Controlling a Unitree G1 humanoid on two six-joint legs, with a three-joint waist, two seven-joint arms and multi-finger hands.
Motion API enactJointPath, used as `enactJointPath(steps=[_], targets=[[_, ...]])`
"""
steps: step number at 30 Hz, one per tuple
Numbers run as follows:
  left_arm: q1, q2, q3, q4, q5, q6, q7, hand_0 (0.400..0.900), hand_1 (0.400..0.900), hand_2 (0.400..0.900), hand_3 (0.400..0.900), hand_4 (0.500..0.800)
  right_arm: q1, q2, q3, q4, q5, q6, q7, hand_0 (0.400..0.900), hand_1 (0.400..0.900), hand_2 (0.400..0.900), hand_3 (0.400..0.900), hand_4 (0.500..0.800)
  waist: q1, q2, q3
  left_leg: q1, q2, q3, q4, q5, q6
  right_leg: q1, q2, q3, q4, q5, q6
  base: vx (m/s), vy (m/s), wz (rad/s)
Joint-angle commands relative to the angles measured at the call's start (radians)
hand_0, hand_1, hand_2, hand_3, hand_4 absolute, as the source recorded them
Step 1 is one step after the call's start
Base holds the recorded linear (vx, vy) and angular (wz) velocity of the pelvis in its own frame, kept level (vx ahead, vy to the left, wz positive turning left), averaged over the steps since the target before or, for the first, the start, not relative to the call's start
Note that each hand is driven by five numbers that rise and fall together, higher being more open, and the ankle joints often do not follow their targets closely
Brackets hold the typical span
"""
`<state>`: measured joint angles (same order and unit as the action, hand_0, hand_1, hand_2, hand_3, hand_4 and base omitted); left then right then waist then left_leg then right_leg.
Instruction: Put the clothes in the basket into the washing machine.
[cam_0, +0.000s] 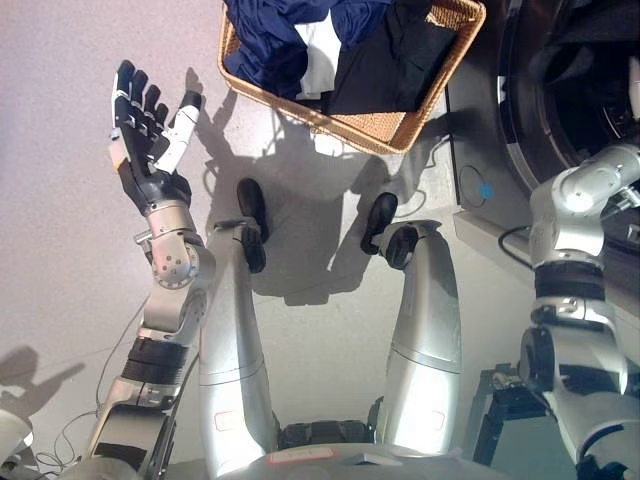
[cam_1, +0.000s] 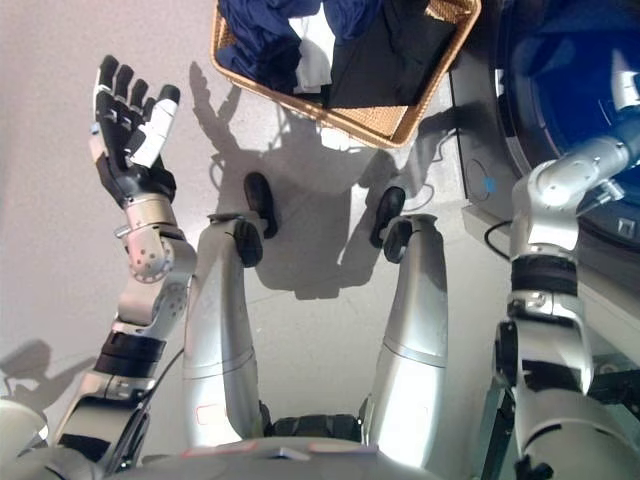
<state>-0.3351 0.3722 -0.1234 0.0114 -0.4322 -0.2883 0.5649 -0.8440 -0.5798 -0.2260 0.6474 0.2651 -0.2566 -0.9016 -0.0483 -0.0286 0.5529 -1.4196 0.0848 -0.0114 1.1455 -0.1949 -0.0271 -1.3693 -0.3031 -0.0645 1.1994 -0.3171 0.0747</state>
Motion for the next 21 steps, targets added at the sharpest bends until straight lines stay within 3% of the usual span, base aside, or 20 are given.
enactJointPath(steps=[1, 2, 6, 11, 13, 21], targets=[[0.039, 0.008, -0.101, -0.040, 0.035, -0.088, -0.007, 0.900, 0.900, 0.900, 0.900, 0.800, -0.104, -0.214, 0.036, 0.208, 0.050, -0.054, -0.096, 0.400, 0.400, 0.400, 0.400, 0.500, 0.051, 0.035, -0.223, -0.013, -0.031, -0.036, -0.027, -0.083, 0.013, -0.097, 0.034, -0.026, -0.064, 0.071, 0.014, 0.00, 0.000, 0.00], [0.033, 0.001, -0.099, -0.038, 0.034, -0.089, -0.007, 0.900, 0.900, 0.900, 0.900, 0.800, -0.131, -0.229, 0.055, 0.237, 0.062, -0.063, -0.089, 0.400, 0.400, 0.400, 0.400, 0.500, 0.051, 0.041, -0.219, -0.014, -0.030, -0.035, -0.027, -0.083, 0.013, -0.099, 0.035, -0.024, -0.064, 0.072, 0.014, 0.00, 0.000, 0.00], [0.016, 0.054, -0.190, -0.058, 0.029, -0.088, -0.053, 0.900, 0.900, 0.900, 0.900, 0.800, -0.303, -0.400, 0.229, 0.556, 0.082, 0.039, -0.050, 0.400, 0.400, 0.400, 0.400, 0.500, 0.104, 0.068, -0.227, -0.017, -0.034, -0.027, -0.030, -0.077, 0.008, -0.115, 0.020, -0.011, -0.050, 0.072, 0.019, 0.01, -0.035, 0.08], [0.028, 0.061, -0.218, -0.055, 0.014, -0.089, -0.075, 0.900, 0.900, 0.900, 0.900, 0.800, -0.373, -0.468, 0.351, 0.662, 0.046, 0.094, -0.004, 0.400, 0.400, 0.400, 0.400, 0.500, 0.121, 0.087, -0.232, -0.023, -0.036, -0.024, -0.026, -0.073, 0.001, -0.128, 0.013, -0.002, -0.029, 0.062, 0.018, 0.02, -0.031, 0.08], [0.031, 0.068, -0.216, -0.054, 0.005, -0.094, -0.092, 0.900, 0.900, 0.900, 0.900, 0.800, -0.385, -0.475, 0.375, 0.707, 0.081, 0.099, 0.092, 0.900, 0.900, 0.900, 0.900, 0.800, 0.126, 0.091, -0.235, -0.025, -0.036, -0.021, -0.029, -0.071, -0.003, -0.130, 0.013, 0.001, -0.026, 0.061, 0.018, 0.02, -0.031, 0.06], [0.027, 0.064, -0.211, -0.046, -0.002, -0.094, -0.088, 0.900, 0.900, 0.900, 0.900, 0.800, -0.395, -0.431, 0.382, 0.739, 0.107, 0.081, 0.073, 0.900, 0.900, 0.900, 0.900, 0.800, 0.119, 0.099, -0.245, -0.031, -0.039, -0.024, -0.024, -0.066, -0.005, -0.127, 0.012, -0.002, -0.029, 0.068, 0.016, 0.00, -0.004, 0.00]])
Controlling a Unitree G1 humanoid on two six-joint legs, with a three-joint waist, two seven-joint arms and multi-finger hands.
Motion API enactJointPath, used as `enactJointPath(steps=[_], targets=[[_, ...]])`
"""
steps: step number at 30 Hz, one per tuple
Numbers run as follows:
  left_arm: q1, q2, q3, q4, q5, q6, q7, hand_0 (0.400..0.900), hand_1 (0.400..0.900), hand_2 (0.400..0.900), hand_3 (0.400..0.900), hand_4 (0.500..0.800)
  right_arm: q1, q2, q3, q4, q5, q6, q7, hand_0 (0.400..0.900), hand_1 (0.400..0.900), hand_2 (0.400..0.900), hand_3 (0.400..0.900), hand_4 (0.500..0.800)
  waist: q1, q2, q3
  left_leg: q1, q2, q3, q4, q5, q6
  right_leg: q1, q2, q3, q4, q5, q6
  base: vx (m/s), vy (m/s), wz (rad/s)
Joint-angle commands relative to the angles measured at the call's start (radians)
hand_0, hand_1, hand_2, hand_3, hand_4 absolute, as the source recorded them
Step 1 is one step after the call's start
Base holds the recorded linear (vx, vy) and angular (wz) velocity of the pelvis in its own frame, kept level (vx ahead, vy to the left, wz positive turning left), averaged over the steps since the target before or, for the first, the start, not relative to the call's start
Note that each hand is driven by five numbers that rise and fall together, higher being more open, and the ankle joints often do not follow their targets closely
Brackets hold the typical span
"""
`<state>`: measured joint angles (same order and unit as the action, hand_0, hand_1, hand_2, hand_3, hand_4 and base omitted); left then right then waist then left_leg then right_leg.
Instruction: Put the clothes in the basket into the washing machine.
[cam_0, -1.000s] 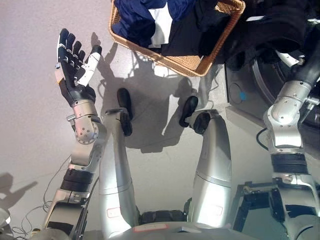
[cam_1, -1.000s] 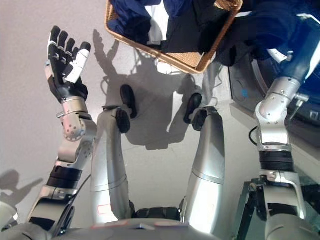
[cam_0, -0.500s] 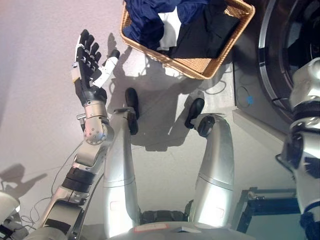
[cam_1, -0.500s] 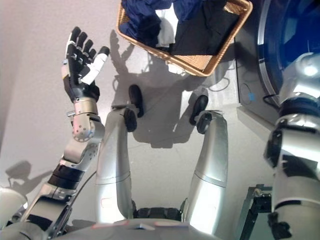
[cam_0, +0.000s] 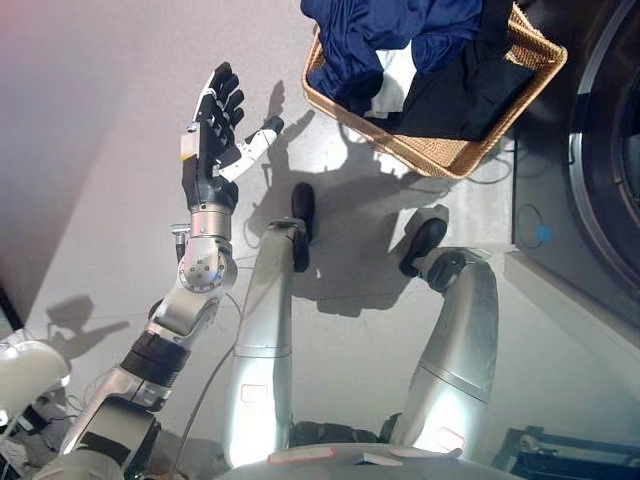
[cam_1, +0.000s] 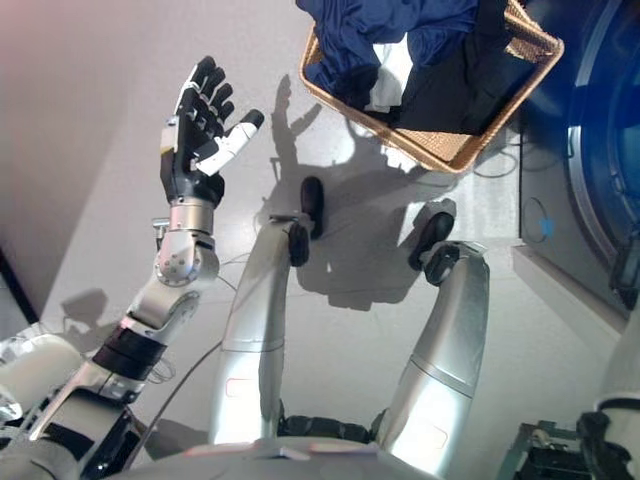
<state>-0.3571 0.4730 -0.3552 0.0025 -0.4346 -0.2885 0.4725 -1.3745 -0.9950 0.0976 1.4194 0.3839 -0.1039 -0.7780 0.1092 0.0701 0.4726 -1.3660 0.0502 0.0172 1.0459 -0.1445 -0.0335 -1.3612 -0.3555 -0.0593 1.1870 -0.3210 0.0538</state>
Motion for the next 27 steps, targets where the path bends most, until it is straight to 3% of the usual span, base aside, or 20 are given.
enactJointPath(steps=[1, 5, 8, 14, 19, 22, 27], targets=[[0.049, -0.036, 0.020, -0.036, 0.001, -0.096, 0.005, 0.900, 0.900, 0.900, 0.900, 0.800, 0.139, -0.013, 0.055, -0.031, -0.010, -0.073, -0.052, 0.900, 0.900, 0.900, 0.900, 0.800, -0.037, 0.001, -0.167, -0.085, -0.005, -0.053, 0.076, -0.116, 0.001, -0.135, 0.064, -0.008, -0.016, 0.073, 0.037, 0.00, 0.000, 0.00], [0.041, -0.037, 0.027, -0.029, 0.003, -0.098, 0.010, 0.900, 0.900, 0.900, 0.900, 0.800, 0.162, 0.028, 0.034, -0.070, 0.016, -0.110, -0.046, 0.900, 0.900, 0.900, 0.900, 0.800, -0.044, -0.002, -0.169, -0.081, -0.002, -0.056, 0.077, -0.112, 0.001, -0.129, 0.067, -0.007, -0.018, 0.079, 0.038, -0.01, 0.013, -0.03], [0.034, -0.051, 0.050, -0.022, 0.006, -0.098, 0.019, 0.900, 0.900, 0.900, 0.900, 0.800, 0.239, 0.111, -0.012, -0.171, 0.040, -0.163, -0.048, 0.900, 0.900, 0.900, 0.900, 0.800, -0.060, -0.008, -0.164, -0.071, -0.001, -0.057, 0.076, -0.111, 0.002, -0.112, 0.074, -0.010, -0.027, 0.086, 0.038, -0.02, 0.030, -0.09], [0.062, -0.105, 0.148, -0.005, 0.005, -0.095, 0.066, 0.900, 0.900, 0.900, 0.900, 0.800, 0.571, 0.376, -0.159, -0.797, -0.135, -0.242, -0.130, 0.900, 0.900, 0.900, 0.900, 0.800, -0.129, -0.028, -0.142, -0.051, 0.010, -0.051, 0.055, -0.105, 0.008, -0.078, 0.100, -0.015, -0.070, 0.108, 0.036, -0.04, 0.056, -0.19], [0.090, -0.142, 0.171, 0.009, 0.010, -0.088, 0.103, 0.900, 0.900, 0.900, 0.900, 0.800, 0.815, 0.586, -0.245, -1.187, -0.308, -0.251, -0.131, 0.900, 0.900, 0.900, 0.900, 0.800, -0.165, -0.043, -0.129, -0.054, 0.009, -0.049, 0.066, -0.108, 0.019, -0.081, 0.112, -0.013, -0.067, 0.108, 0.032, -0.04, 0.034, -0.11], [0.121, -0.146, 0.169, 0.001, 0.023, -0.083, 0.102, 0.900, 0.900, 0.900, 0.900, 0.800, 0.914, 0.657, -0.219, -1.300, -0.347, -0.269, -0.064, 0.900, 0.900, 0.900, 0.900, 0.800, -0.175, -0.051, -0.125, -0.060, 0.010, -0.048, 0.084, -0.109, 0.023, -0.084, 0.118, -0.009, -0.057, 0.111, 0.033, -0.03, 0.031, -0.07], [0.157, -0.136, 0.174, 0.019, 0.009, -0.094, 0.037, 0.900, 0.900, 0.900, 0.900, 0.800, 1.064, 0.661, -0.109, -1.375, -0.271, -0.334, 0.182, 0.900, 0.900, 0.900, 0.900, 0.800, -0.188, -0.065, -0.129, -0.035, 0.022, -0.046, 0.067, -0.099, 0.017, -0.046, 0.122, -0.014, -0.085, 0.124, 0.039, -0.02, 0.016, -0.03]])
